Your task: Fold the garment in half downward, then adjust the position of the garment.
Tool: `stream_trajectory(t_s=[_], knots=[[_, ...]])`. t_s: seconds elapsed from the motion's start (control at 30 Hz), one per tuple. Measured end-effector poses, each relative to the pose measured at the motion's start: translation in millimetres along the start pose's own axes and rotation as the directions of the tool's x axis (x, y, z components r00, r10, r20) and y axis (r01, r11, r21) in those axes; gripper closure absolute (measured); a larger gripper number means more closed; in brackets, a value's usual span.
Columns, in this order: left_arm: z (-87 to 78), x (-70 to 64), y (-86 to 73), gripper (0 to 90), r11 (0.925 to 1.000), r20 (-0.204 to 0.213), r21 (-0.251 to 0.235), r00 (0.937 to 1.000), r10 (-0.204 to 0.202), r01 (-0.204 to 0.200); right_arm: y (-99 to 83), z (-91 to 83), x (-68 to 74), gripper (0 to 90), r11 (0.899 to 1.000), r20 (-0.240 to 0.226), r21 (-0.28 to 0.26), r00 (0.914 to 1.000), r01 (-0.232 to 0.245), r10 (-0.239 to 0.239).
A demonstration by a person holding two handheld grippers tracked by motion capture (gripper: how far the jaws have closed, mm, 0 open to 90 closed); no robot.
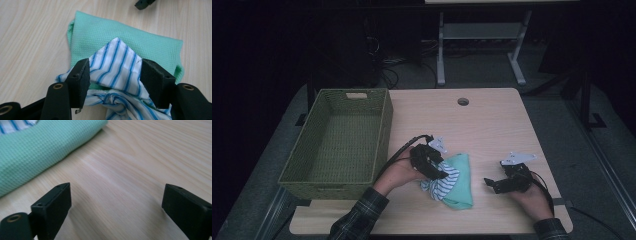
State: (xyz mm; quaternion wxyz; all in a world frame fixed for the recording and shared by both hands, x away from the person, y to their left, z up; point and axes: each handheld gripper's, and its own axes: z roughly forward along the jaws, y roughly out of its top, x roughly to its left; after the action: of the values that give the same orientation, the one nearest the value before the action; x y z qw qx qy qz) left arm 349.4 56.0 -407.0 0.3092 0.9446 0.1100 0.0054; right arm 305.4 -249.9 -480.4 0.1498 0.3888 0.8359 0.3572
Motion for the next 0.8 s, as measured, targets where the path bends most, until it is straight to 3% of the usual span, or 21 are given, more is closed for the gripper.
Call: stream_trajectory(t_s=[0.3, 0.47, 0.67, 0.8], knots=[[6.4, -6.5, 0.1, 34.9, 0.9971, 0.012, 0.049, 0.9982, 0.058, -0.059, -1.8, 1.5, -3.9, 5.2, 1.000, 0.006, 0.002, 0.9998, -0.017, 0.017], [11.1, -9.1, -0.3, 30.7, 0.9895, 0.010, 0.098, 0.9944, 0.105, -0.106, -1.8, 1.6, -4.1, 5.2, 1.000, 0.006, 0.002, 0.9998, -0.017, 0.017], [19.7, -12.4, -2.1, 27.0, 0.9808, 0.020, 0.144, 0.9913, 0.130, -0.132, -1.8, 1.6, -4.3, 5.3, 1.000, 0.009, 0.002, 0.9998, -0.017, 0.017], [27.7, -13.2, -4.5, 25.2, 0.9703, 0.014, 0.192, 0.9890, 0.147, -0.147, -1.8, 1.6, -4.3, 5.3, 1.000, 0.009, 0.002, 0.9998, -0.018, 0.018]])
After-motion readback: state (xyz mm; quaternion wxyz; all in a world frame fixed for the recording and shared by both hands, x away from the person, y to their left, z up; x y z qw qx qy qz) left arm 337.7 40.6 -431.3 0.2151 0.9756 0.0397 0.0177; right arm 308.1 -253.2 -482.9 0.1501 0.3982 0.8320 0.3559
